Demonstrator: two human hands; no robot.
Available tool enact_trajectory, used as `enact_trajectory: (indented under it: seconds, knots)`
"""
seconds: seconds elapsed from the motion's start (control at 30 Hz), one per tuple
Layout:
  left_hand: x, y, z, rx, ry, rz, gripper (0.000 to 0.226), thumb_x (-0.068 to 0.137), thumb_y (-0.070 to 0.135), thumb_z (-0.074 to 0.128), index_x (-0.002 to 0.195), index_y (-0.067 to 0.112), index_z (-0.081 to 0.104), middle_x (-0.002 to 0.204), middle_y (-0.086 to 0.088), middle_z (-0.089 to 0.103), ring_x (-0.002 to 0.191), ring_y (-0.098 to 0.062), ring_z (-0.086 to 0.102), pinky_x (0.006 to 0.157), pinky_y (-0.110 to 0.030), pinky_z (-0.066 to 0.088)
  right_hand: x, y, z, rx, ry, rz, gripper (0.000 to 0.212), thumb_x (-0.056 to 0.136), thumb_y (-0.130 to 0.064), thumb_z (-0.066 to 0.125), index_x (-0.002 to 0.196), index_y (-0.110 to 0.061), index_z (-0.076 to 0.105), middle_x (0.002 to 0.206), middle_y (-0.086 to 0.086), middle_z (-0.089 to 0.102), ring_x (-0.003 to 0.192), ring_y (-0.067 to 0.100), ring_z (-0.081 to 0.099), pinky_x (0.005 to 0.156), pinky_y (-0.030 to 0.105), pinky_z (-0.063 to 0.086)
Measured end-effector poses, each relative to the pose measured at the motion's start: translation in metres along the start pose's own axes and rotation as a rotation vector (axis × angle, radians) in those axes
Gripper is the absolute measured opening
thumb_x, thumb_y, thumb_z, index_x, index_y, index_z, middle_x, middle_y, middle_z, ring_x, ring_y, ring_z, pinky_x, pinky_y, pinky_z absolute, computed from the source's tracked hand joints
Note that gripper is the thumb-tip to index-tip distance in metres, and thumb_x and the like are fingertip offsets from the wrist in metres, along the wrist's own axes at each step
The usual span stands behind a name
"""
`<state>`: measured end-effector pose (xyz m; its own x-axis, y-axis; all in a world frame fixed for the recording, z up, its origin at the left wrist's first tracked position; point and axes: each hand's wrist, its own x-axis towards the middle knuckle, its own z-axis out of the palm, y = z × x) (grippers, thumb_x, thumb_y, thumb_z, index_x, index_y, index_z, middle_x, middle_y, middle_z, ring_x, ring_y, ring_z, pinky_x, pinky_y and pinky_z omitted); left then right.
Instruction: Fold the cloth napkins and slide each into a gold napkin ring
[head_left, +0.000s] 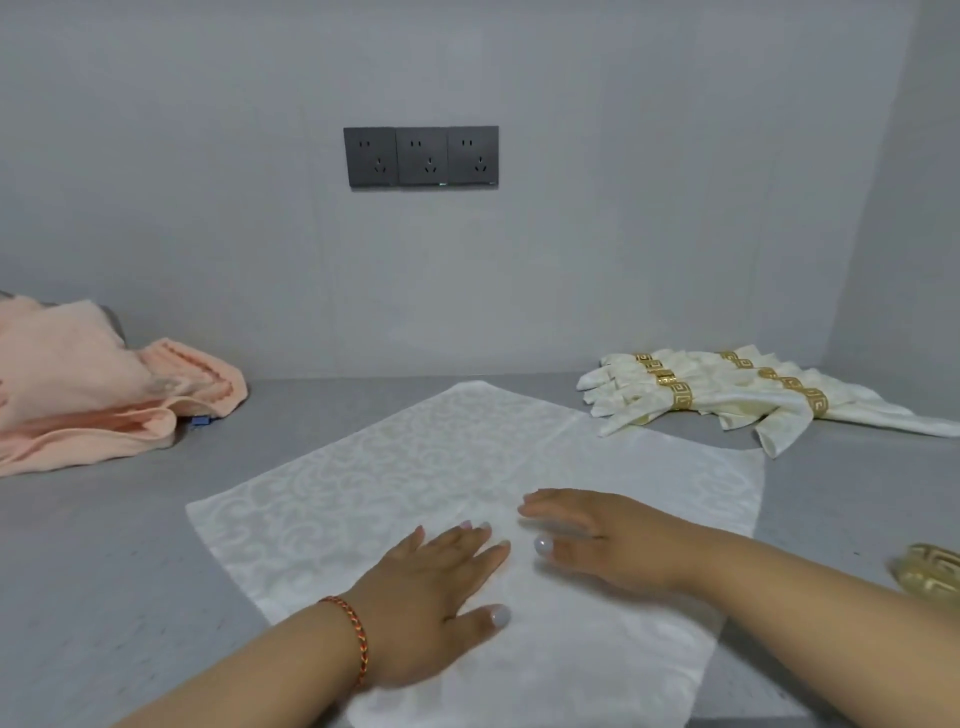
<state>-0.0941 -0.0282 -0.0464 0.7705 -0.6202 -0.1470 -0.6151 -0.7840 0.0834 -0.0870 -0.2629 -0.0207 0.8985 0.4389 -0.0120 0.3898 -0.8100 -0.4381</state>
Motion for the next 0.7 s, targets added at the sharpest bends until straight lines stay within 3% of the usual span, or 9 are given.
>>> enact_trajectory:
  seconds: [0.13, 0.23, 0.43, 0.57, 0.7]
  knots:
    - [0.012, -0.013, -0.002, -0.015, 0.005, -0.011, 0.098, 0.063, 0.080, -0.004, 0.152, 0.039, -0.004, 0.159, 0.016, -0.014, 0.133, 0.007, -0.024, 0.117, -0.030, -0.014, -0.023, -0.017, 0.002, 0.014, -0.020, -0.142, 0.049, 0.091, -0.051, 0.054, 0.137, -0.037, 0.047, 0.138, -0.032, 0.038, 0.128, -0.016, 0.032, 0.107, 0.006, 0.021]
    - [0.027, -0.017, -0.005, -0.012, 0.015, -0.014, 0.097, 0.064, 0.081, -0.004, 0.152, 0.040, -0.004, 0.158, 0.018, -0.014, 0.137, 0.007, -0.022, 0.117, -0.030, -0.014, -0.037, -0.017, 0.003, 0.005, -0.090, -0.237, 0.048, 0.090, -0.052, 0.057, 0.134, -0.037, 0.051, 0.141, -0.033, 0.039, 0.129, -0.019, 0.030, 0.109, 0.010, 0.022]
    - [0.035, -0.021, -0.005, -0.037, 0.039, -0.013, 0.096, 0.063, 0.084, -0.004, 0.151, 0.044, -0.003, 0.157, 0.022, -0.014, 0.141, 0.006, -0.019, 0.117, -0.028, -0.013, -0.035, -0.009, 0.009, -0.072, -0.153, -0.396, 0.042, 0.090, -0.031, 0.065, 0.131, -0.026, 0.056, 0.140, -0.013, 0.044, 0.129, -0.005, 0.031, 0.109, 0.009, 0.016]
    - [0.036, -0.022, -0.002, -0.051, 0.064, -0.013, 0.096, 0.063, 0.084, -0.003, 0.151, 0.044, -0.001, 0.157, 0.022, -0.012, 0.142, 0.006, -0.018, 0.116, -0.027, -0.013, -0.035, -0.010, 0.012, -0.002, -0.129, -0.359, 0.030, 0.090, -0.037, 0.065, 0.118, -0.032, 0.059, 0.125, -0.020, 0.044, 0.122, -0.006, 0.033, 0.107, 0.016, 0.025]
    - [0.036, -0.024, -0.001, -0.104, 0.106, -0.016, 0.087, 0.072, 0.082, 0.009, 0.151, 0.045, 0.008, 0.157, 0.025, -0.005, 0.142, 0.008, -0.012, 0.117, -0.025, -0.011, -0.034, -0.019, 0.011, 0.007, -0.107, -0.291, 0.017, 0.092, -0.041, 0.058, 0.102, -0.028, 0.061, 0.113, -0.020, 0.049, 0.114, -0.004, 0.038, 0.099, 0.014, 0.030]
